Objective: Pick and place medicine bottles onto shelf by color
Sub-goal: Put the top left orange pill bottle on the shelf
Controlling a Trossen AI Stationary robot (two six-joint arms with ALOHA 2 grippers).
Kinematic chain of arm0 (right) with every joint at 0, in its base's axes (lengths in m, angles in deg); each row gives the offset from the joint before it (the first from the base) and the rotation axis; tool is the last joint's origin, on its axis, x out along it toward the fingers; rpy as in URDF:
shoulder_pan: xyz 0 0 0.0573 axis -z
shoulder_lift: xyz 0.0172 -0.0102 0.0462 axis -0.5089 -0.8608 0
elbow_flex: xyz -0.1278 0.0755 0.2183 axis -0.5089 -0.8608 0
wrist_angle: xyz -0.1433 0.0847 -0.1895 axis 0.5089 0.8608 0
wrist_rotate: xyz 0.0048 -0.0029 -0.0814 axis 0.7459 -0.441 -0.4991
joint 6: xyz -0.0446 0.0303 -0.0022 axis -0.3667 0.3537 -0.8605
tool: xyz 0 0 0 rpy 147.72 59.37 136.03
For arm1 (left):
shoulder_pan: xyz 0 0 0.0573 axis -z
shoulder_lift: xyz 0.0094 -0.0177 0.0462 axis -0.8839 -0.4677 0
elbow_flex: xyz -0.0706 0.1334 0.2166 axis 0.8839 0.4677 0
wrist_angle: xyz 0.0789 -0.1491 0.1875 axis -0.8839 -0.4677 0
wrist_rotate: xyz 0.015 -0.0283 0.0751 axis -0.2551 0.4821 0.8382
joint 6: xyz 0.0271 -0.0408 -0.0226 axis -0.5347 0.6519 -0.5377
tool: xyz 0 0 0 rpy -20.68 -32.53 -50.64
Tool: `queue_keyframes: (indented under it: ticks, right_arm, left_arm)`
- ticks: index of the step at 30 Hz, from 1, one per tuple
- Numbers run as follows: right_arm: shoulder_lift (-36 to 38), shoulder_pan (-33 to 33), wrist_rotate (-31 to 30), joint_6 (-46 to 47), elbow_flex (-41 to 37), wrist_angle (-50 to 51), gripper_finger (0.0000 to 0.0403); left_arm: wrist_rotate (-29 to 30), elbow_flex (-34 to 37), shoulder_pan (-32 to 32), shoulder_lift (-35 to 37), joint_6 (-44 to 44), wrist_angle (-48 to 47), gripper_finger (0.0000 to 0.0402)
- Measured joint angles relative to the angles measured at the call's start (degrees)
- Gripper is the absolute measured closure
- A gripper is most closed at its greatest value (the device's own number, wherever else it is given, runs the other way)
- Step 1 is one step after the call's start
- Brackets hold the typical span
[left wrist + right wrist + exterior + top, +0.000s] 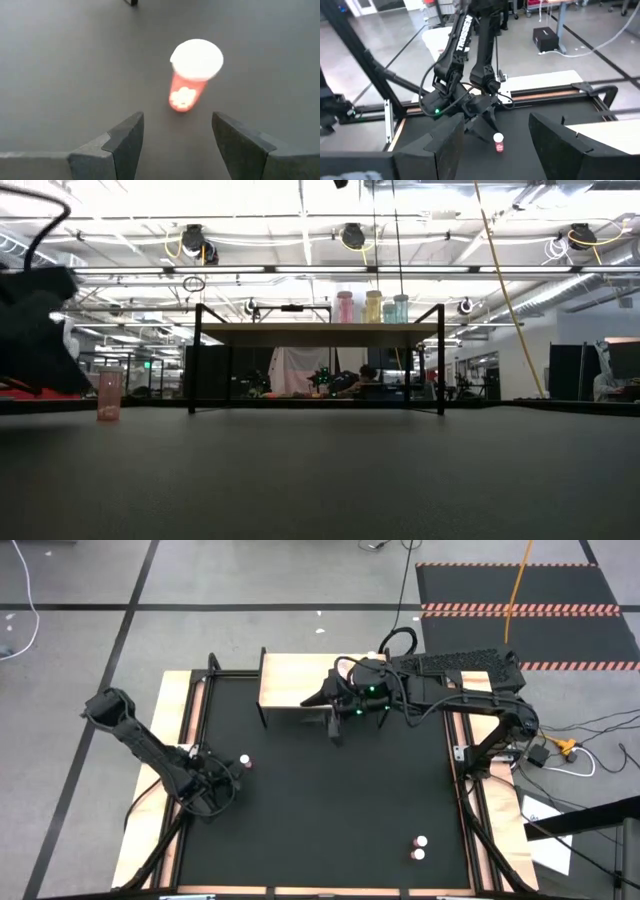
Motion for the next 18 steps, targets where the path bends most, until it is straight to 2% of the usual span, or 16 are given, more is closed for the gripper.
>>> queue_keyframes:
  ticks: [7, 13, 18]
  right_arm:
    - [0.0, 0.6, 0.1, 3.3, 0.0, 0.4, 0.0183]
    - [0.0, 1.0, 0.1, 3.5, 0.0, 0.5, 0.0183]
    - [0.0, 1.7, 0.1, 5.1, 0.0, 0.6, 0.0183]
  left_arm:
    - [5.1, 8.0, -1.4, 0.0, -1.2, 9.9, 0.0167]
    - [7.3, 14.9, -2.4, 0.0, -15.4, 29.7, 0.0167]
    - [8.0, 16.7, -3.8, 0.0, -21.5, 35.4, 0.0167]
